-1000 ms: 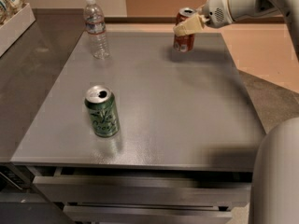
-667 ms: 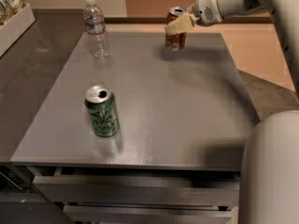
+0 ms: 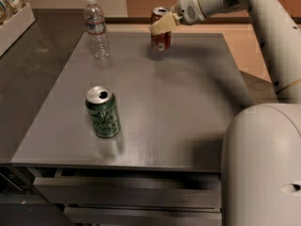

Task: Move coke can near water bottle

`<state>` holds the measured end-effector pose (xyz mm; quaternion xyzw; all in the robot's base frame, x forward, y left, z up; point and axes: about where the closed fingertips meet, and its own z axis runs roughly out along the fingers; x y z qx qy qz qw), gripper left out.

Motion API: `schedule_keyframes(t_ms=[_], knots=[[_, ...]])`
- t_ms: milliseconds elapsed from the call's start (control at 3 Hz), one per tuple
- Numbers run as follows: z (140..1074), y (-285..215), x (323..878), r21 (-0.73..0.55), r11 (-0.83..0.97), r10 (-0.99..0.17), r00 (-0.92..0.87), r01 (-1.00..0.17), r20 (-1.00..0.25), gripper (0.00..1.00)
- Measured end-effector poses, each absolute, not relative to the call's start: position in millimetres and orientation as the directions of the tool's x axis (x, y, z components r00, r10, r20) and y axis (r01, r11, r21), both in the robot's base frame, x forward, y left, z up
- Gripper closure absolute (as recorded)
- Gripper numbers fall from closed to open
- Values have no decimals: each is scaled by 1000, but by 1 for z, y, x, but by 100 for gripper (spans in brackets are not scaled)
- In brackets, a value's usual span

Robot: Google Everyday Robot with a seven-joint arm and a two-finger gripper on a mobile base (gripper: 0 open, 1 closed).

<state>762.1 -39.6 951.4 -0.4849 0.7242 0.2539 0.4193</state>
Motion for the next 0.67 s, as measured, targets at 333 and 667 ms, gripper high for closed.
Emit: schedule_keyframes(t_ms=[333,667], knots=[[945,-20,765,-27,375,-492,-174,-926,-853,100],[940,-3,768,-22,349,-491,-163,-937,-856,100]])
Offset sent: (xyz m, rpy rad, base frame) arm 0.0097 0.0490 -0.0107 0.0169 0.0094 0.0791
